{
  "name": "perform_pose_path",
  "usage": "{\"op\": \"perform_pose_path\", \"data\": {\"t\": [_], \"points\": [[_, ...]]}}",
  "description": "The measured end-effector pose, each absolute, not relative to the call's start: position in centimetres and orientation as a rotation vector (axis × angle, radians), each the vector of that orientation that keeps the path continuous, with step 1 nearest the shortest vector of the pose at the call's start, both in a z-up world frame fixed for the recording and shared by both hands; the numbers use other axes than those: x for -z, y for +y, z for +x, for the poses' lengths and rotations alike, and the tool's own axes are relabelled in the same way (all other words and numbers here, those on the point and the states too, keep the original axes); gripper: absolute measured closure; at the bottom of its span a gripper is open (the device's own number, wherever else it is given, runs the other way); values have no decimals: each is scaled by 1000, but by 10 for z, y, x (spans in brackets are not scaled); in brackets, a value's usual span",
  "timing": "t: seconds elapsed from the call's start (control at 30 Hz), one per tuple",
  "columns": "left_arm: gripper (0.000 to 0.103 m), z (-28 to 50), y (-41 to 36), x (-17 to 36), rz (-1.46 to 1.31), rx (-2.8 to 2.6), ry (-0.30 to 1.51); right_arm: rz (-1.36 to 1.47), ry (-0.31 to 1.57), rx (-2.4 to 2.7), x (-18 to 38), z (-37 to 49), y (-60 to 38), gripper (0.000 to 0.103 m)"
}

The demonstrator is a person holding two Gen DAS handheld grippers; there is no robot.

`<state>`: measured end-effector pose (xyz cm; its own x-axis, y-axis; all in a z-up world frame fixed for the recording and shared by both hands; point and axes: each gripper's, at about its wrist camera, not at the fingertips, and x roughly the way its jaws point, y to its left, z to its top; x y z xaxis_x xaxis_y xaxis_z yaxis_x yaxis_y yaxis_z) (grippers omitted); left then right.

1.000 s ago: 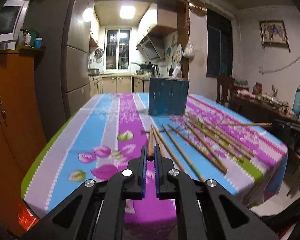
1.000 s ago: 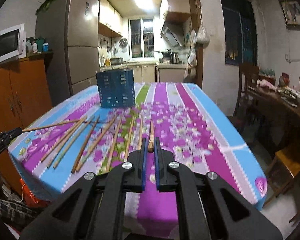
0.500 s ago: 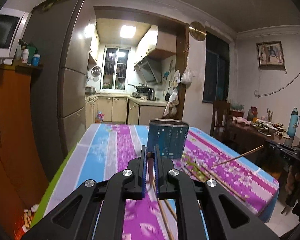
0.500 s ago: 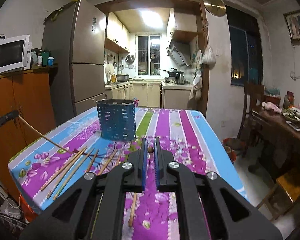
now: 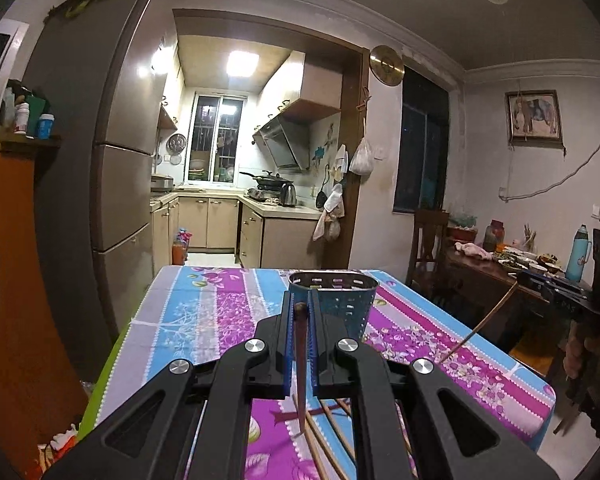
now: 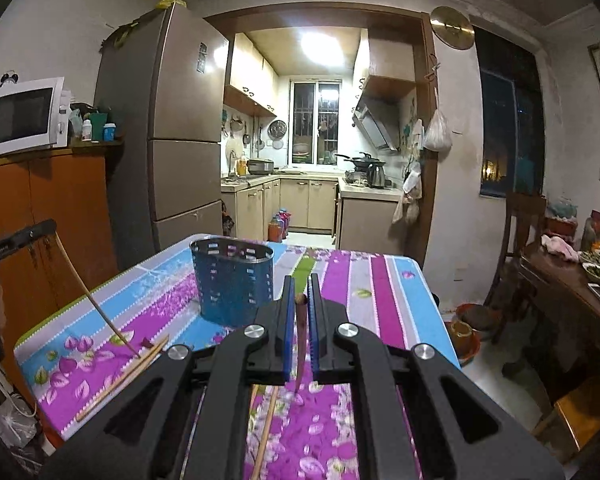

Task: Organize utensils
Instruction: 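Lift the held chopsticks with both tools and carry them over the blue holder, then lower both chopsticks into the blue holder and open both tools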

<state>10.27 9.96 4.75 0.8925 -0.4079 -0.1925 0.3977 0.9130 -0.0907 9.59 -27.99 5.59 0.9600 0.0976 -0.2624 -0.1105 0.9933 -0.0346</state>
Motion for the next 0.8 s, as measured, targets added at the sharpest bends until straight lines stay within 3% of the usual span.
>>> {"op": "perform_pose_path", "data": {"t": [0.5,0.8], "points": [[95,122,94,-80,-56,441,147,-75,259,-157,-83,127,-263,98],[95,165,60,-169,-82,495,-7,-61,88,-224,-179,165,-239,98]]}}
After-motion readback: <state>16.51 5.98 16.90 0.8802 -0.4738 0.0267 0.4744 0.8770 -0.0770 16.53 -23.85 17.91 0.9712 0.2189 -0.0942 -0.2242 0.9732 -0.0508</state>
